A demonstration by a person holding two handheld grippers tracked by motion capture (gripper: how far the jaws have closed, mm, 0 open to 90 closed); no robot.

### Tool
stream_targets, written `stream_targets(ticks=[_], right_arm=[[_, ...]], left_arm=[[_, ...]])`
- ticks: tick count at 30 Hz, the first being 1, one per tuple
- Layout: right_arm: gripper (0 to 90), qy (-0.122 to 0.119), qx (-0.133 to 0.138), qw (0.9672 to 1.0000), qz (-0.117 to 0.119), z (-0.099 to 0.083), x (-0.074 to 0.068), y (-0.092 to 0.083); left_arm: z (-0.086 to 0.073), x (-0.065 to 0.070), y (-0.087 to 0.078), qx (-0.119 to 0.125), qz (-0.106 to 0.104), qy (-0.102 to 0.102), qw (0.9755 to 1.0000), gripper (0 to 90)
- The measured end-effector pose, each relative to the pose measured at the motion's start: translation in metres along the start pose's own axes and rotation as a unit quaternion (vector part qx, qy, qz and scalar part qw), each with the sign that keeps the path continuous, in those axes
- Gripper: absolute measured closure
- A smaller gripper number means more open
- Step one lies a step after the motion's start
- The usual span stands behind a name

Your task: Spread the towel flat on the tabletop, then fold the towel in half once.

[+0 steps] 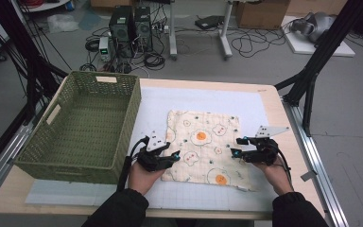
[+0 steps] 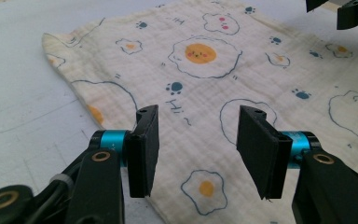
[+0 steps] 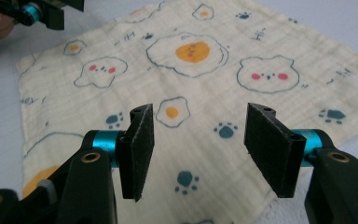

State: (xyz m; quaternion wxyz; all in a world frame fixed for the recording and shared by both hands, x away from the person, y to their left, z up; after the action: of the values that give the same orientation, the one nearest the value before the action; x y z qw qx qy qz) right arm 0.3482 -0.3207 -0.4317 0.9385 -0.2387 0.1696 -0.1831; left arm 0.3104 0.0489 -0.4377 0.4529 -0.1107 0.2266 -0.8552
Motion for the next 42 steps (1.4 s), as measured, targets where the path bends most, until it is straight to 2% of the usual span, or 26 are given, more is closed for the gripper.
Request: stream_targets(ticks=[4,6,9,13,20,32,42], right_arm=[[38.0,-0.003,-0.006,1.0,0.006,0.0009,-0.0029,0.0066],[32.0,-0.001,-0.006,1.0,0.005,0.001,-0.0047,0.0072],[28.2,0.01,-0.005,0.9999,0.01,-0.0002,-0.0041,0.006],[25.1,0.008,-0.009,0.9999,0.0,-0.0001,-0.0064,0.0034],[25.7,-0.004,-0.023,0.9997,-0.007,-0.0012,-0.0085,0.0025],[25.8,-0.007,-0.022,0.9997,-0.006,-0.0022,-0.0083,0.002],[27.1,-0.006,-0.03,0.9995,-0.012,-0.0031,-0.0072,0.0027]], left_arm=[[-0.0011,0.0006,0.0005,-0.004,-0.001,0.001,1.0,48.7],[-0.0019,0.0008,0.0008,-0.006,0.001,0.002,1.0,48.2],[-0.0029,0.0009,0.0011,-0.009,0.002,0.005,0.9999,47.8],[-0.003,0.0019,0.0011,-0.009,0.0,0.01,0.9999,47.8],[-0.0028,0.0019,0.0005,-0.007,0.005,0.008,0.9999,46.9],[-0.0029,0.0018,0.0012,-0.002,0.008,0.014,0.9999,47.0],[-0.0027,0.0033,0.0006,-0.004,0.008,0.017,0.9998,51.3]])
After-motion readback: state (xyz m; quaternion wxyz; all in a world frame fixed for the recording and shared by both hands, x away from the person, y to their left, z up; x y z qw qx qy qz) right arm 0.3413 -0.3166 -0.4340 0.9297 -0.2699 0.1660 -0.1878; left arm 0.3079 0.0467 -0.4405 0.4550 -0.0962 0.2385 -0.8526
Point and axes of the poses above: each handheld gripper's, and its own axes: y roughly forward along the jaws, z roughly out of its top, x roughly to its right, the point moved 1 cm from there along y, roughly forward along the jaws, and after that the axes turned 11 degrees about z, right-handed, at the moved point
